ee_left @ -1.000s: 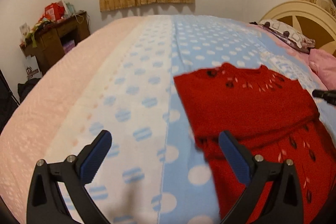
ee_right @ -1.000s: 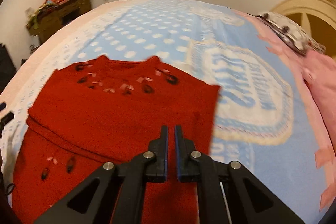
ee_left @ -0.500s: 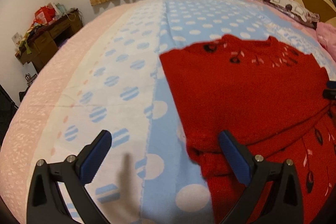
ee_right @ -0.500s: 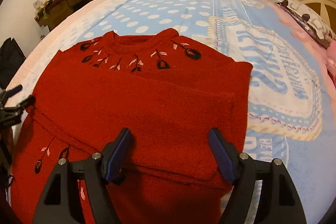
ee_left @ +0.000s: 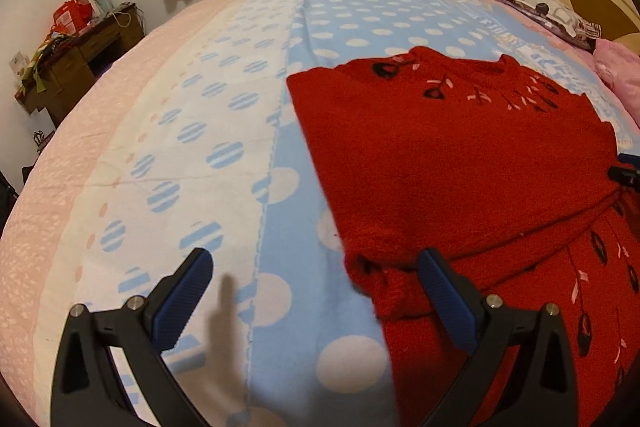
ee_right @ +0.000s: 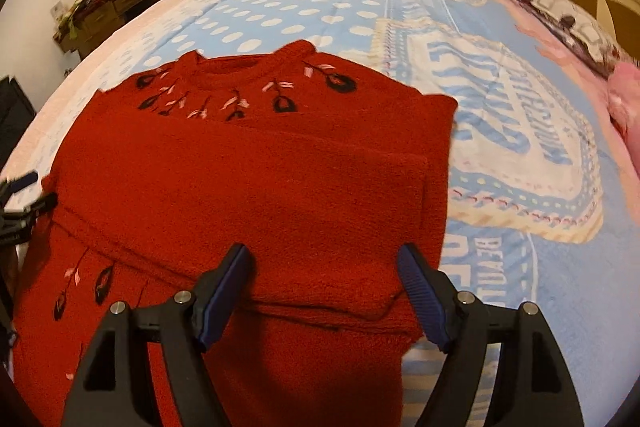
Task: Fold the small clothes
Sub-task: 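Open the right tool and press the folded side flat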
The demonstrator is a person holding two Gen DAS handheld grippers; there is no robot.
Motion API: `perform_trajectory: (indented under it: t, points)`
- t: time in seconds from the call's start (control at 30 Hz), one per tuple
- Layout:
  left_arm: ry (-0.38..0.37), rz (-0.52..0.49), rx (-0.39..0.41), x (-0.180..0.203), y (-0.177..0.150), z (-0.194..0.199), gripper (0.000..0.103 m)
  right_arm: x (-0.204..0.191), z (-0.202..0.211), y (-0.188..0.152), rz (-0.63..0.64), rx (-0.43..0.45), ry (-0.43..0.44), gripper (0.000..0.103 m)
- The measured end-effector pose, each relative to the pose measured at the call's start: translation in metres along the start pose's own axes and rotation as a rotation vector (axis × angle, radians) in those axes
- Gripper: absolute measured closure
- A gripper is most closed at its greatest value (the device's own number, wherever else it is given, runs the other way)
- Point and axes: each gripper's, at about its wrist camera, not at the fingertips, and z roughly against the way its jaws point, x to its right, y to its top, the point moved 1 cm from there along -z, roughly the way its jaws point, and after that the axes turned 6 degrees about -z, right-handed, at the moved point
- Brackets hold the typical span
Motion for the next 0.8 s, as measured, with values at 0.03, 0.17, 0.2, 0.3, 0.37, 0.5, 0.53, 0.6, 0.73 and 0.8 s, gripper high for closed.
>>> perform_trajectory:
  t: [0.03, 0.17, 0.2, 0.3, 0.37, 0.5, 0.53, 0.6, 0.73, 0.8]
  points:
    - [0.000, 0.001, 0.000, 0.000, 0.000, 0.001, 0.000, 0.003, 0.000, 0.001, -0.020, 0.000, -0.009, 0.025]
    - [-0.003, 0.010, 0.004, -0.002, -0.002, 0.005, 0.000, 0.009, 0.004, -0.002, -0.085, 0.002, -0.012, 0.025]
    - [-0.007, 0.010, 0.000, -0.002, -0.003, 0.003, 0.000, 0.010, 0.005, -0.005, -0.090, 0.003, -0.011, 0.025]
    - [-0.041, 0.029, -0.021, -0.004, -0.002, -0.006, 0.000, 0.019, 0.005, -0.009, -0.126, -0.005, 0.018, 0.025]
    - [-0.059, 0.044, -0.031, -0.006, -0.001, -0.007, 0.000, 0.025, 0.004, -0.008, -0.149, -0.010, 0.027, 0.025]
    - [-0.032, 0.039, -0.012, -0.005, -0.001, 0.002, 0.000, 0.022, 0.007, -0.008, -0.140, 0.000, 0.015, 0.025]
    - [-0.024, 0.040, -0.001, -0.005, -0.001, 0.006, 0.000, 0.021, 0.009, -0.009, -0.137, 0.008, 0.010, 0.025]
    - [-0.030, 0.052, 0.040, -0.006, -0.002, 0.019, 0.000, 0.021, 0.014, -0.010, -0.140, 0.019, 0.011, 0.025]
    - [-0.055, 0.056, 0.086, -0.003, -0.003, 0.039, 0.000, 0.022, 0.024, -0.015, -0.145, 0.033, 0.014, 0.025]
    - [-0.068, 0.046, 0.110, 0.000, -0.005, 0.052, 0.000, 0.020, 0.030, -0.020, -0.139, 0.034, 0.018, 0.025]
